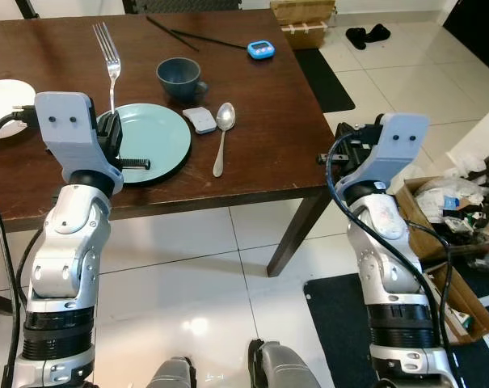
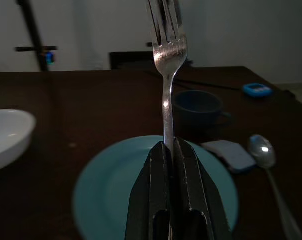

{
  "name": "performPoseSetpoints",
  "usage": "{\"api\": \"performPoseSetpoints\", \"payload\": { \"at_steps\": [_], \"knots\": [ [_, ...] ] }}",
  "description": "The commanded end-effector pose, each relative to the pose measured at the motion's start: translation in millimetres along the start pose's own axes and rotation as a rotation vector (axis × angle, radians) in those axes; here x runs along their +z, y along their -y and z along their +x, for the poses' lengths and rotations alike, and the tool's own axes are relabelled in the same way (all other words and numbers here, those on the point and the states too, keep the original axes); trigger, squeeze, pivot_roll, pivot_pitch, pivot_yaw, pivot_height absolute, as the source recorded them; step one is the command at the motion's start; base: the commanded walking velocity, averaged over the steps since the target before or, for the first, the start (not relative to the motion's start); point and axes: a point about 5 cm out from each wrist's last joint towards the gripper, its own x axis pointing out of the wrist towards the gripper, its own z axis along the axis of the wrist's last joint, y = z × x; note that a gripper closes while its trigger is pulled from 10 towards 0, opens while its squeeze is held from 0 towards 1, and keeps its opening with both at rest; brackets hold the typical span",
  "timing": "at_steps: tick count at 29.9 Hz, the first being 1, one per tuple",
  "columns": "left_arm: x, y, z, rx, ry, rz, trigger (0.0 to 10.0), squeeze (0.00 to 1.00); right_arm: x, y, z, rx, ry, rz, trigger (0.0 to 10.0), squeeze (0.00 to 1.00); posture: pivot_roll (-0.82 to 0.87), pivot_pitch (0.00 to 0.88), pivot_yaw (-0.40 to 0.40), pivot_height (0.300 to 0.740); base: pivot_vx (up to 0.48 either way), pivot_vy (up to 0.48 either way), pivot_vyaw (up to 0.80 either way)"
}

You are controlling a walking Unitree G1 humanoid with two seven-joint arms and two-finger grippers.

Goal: Setting the table

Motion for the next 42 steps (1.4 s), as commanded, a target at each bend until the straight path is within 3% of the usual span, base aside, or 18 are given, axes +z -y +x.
{"api": "performPoseSetpoints", "payload": {
  "at_steps": [1,42],
  "knots": [
    [-2.2,-1.6,-3.9,0.009,-0.003,0.012,10.0,0.0,-1.8,1.2,0.2,-0.004,-0.006,0.007,10.0,0.0,0.07,0.07,-0.003,0.74,0.0,0.0,0.79],
    [-2.3,0.1,-3.3,0.004,-0.009,0.014,10.0,0.0,-3.9,3.5,-2.0,-0.014,-0.017,0.009,10.0,0.0,0.07,0.086,0.003,0.74,0.0,0.0,0.8]
  ]
}}
